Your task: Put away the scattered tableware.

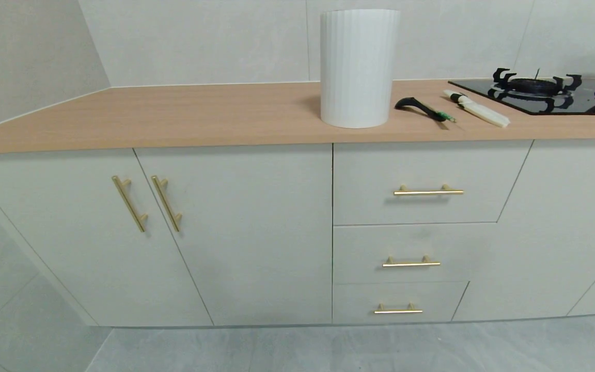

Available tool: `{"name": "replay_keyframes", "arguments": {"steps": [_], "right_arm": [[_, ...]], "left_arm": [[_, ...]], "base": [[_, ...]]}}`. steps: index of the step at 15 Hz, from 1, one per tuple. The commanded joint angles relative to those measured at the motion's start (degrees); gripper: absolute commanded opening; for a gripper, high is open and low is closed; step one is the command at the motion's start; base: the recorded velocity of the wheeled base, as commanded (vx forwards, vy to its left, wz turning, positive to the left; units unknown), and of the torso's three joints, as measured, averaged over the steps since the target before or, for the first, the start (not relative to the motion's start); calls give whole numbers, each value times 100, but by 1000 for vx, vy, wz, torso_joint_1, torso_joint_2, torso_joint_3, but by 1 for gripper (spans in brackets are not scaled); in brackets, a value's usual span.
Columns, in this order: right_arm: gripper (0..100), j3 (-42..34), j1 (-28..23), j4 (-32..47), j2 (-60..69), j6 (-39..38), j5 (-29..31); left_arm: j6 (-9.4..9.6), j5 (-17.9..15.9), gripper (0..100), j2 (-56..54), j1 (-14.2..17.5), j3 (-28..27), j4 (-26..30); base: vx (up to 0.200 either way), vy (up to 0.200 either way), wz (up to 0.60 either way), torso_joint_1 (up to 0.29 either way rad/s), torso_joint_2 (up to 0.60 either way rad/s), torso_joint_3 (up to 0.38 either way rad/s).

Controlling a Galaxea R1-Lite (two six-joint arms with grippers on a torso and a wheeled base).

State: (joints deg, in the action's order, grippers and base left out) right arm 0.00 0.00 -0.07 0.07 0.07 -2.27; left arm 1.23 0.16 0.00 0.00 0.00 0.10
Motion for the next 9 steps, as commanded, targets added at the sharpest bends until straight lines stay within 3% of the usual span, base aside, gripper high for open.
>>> {"name": "replay_keyframes", "arguments": {"steps": [1, 9], "right_arm": [[100, 0, 0, -1, -7, -25, -2], [100, 0, 0, -1, -7, -7, -2]], "left_arm": [[0, 2, 100, 9, 0, 0, -1], [-106, 11, 100, 0, 0, 0, 8]], "base": [[0, 0, 0, 0, 0, 0], [0, 0, 0, 0, 0, 0]]}}
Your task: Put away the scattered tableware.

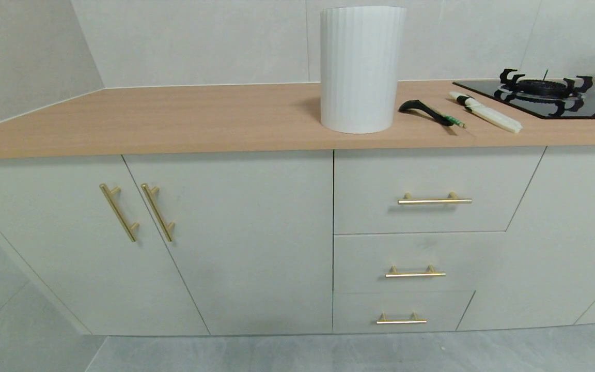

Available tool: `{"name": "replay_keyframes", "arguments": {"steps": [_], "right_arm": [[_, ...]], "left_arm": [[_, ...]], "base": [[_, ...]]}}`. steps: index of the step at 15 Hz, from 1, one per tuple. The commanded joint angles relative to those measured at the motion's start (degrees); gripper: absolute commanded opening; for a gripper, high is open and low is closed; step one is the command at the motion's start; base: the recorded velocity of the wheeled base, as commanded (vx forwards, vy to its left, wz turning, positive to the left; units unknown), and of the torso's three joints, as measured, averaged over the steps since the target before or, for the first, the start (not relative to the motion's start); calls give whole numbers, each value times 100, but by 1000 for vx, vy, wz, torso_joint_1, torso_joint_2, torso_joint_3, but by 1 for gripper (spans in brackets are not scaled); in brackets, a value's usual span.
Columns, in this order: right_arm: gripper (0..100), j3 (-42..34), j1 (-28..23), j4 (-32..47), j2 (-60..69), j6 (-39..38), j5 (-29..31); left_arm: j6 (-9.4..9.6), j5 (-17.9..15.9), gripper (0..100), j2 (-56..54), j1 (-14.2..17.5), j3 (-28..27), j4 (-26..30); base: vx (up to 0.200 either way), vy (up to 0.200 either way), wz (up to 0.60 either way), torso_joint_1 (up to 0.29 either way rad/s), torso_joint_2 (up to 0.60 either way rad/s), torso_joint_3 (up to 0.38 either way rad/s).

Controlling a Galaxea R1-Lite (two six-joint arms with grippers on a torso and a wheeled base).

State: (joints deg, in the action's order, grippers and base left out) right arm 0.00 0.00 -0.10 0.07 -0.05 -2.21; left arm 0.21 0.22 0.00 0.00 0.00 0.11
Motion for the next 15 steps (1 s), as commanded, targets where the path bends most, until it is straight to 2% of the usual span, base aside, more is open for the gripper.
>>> {"name": "replay_keyframes", "arguments": {"steps": [1, 3, 5, 6, 9, 11, 13, 15], "right_arm": [[100, 0, -9, -8, -7, -4, 1], [100, 18, -9, -17, -7, 5, 71], [100, 694, 9, -78, -42, -215, 185], [100, 791, 70, 54, -333, -171, 133], [100, 1160, 439, 106, -2090, -57, -298], [100, 1292, 694, 27, -3567, 5, -324], [100, 1494, 1028, -52, -4428, 5, -263], [100, 1740, 1090, -69, -5202, -13, -280]], "left_arm": [[-3, 4, 100, 0, 0, 0, 7], [-3, 4, 100, 0, 0, 0, -2], [-3, 4, 100, 0, 0, 0, -2], [-3, 4, 100, 0, 0, 0, -2], [-3, 4, 100, 0, 0, 0, -2], [-3, 4, 100, 0, 0, 0, 7], [-3, 4, 100, 0, 0, 0, 7], [-3, 4, 100, 0, 0, 0, 7]], "base": [[0, 0, 0, 0, 0, 0], [0, 0, 0, 0, 0, 0], [0, 0, 0, 0, 0, 0], [0, 0, 0, 0, 0, 0], [0, 0, 0, 0, 0, 0], [0, 0, 0, 0, 0, 0], [0, 0, 0, 0, 0, 0], [0, 0, 0, 0, 0, 0]]}}
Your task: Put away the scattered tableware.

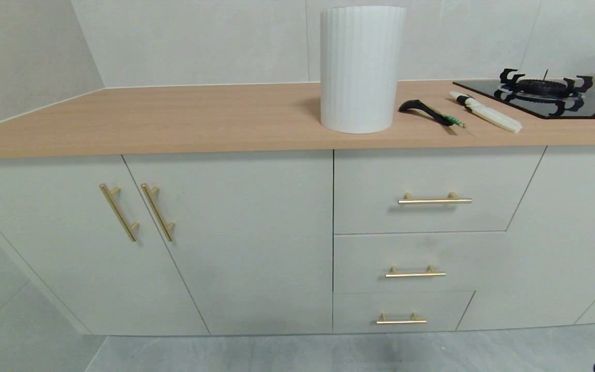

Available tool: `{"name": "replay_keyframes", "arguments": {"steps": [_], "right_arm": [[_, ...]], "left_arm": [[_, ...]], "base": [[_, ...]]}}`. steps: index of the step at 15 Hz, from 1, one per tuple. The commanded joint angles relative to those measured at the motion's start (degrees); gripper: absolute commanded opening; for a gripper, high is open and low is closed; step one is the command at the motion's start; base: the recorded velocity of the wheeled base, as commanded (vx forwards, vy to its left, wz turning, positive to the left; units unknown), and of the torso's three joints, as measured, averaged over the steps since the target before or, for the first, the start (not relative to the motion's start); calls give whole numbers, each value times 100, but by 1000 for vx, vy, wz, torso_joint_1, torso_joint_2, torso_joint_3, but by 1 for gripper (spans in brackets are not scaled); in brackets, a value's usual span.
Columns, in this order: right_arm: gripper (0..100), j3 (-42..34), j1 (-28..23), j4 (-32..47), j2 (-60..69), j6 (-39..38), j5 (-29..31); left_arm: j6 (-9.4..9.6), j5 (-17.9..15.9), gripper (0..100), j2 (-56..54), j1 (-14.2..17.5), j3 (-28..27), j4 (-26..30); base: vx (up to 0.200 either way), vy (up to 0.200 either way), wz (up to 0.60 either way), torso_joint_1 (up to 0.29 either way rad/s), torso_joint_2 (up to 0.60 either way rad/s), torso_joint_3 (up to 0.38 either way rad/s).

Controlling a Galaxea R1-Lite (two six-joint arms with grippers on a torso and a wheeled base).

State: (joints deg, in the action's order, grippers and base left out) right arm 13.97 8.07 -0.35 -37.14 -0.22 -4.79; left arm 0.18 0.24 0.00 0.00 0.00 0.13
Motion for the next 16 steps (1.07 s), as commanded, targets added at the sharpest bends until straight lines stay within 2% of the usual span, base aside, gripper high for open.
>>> {"name": "replay_keyframes", "arguments": {"steps": [1, 3, 5, 7, 13, 16], "right_arm": [[100, 466, 300, -123, -1981, 13, -31], [100, 466, 380, -905, -2983, 4, -22], [100, 422, 397, -2004, -4037, 22, -13], [100, 607, 450, -2531, -4811, 22, 4], [100, 1389, 555, -3340, -6516, 22, 4], [100, 1872, 661, -3489, -7166, 22, 66]], "left_arm": [[-1, 2, 100, 0, 0, 0, 4], [-1, 2, 100, 0, 0, 0, -5], [-1, 2, 100, 0, 0, 0, 4], [-1, 2, 100, 0, 0, 0, -5], [-1, 2, 100, 0, 0, 0, -5], [-1, 2, 100, 9, 0, 0, -5]], "base": [[0, 0, 0, 0, 0, 0], [0, 0, 0, 0, 0, 0], [0, 0, 0, 0, 0, 0], [0, 0, 0, 0, 0, 0], [0, 0, 0, 0, 0, 0], [0, 0, 0, 0, 0, 0]]}}
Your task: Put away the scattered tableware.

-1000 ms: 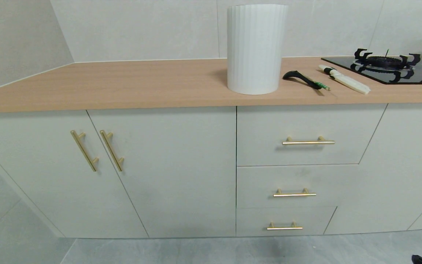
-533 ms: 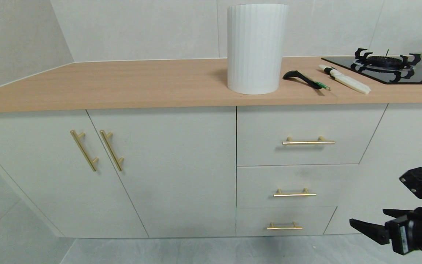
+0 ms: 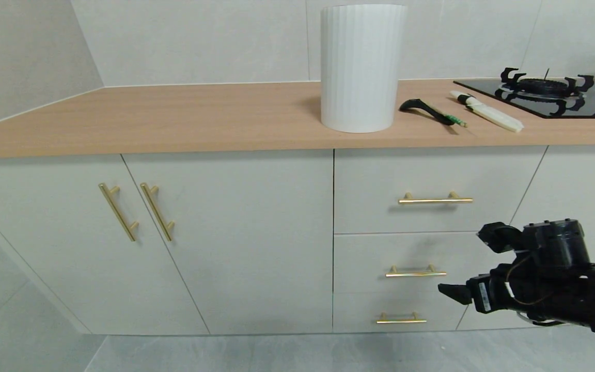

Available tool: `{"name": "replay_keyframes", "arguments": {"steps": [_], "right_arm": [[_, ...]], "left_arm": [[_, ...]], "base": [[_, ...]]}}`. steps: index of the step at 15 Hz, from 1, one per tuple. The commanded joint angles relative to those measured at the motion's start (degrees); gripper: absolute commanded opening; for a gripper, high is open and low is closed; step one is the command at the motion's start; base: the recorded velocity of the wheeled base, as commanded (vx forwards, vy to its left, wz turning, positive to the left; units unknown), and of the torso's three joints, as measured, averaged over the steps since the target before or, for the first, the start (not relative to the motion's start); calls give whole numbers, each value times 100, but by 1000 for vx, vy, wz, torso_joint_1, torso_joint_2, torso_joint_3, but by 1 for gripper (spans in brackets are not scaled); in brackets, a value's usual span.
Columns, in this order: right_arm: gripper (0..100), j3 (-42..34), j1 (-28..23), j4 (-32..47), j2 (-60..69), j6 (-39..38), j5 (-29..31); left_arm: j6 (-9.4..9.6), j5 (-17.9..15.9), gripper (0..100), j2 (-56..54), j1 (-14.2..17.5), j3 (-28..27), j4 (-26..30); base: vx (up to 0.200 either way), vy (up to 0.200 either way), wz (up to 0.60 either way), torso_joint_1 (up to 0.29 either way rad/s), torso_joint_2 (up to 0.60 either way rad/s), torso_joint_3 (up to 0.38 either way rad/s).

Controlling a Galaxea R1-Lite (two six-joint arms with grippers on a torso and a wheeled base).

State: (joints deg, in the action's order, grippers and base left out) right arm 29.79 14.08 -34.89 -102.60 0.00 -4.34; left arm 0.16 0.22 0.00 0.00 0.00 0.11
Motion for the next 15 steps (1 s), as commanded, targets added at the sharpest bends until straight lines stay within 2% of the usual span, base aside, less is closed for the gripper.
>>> {"name": "replay_keyframes", "arguments": {"steps": [1, 11, 15], "right_arm": [[100, 431, 60, -35, -779, 0, 47], [100, 1521, 42, -492, -1992, 0, 293], [100, 1942, 51, -721, -2634, -53, 698]], "left_arm": [[2, 4, 100, 0, 0, 0, -2], [2, 4, 100, 0, 0, 0, 7], [2, 4, 100, 0, 0, 0, 7]], "base": [[0, 0, 0, 0, 0, 0], [0, 0, 0, 0, 0, 0], [0, 0, 0, 0, 0, 0]]}}
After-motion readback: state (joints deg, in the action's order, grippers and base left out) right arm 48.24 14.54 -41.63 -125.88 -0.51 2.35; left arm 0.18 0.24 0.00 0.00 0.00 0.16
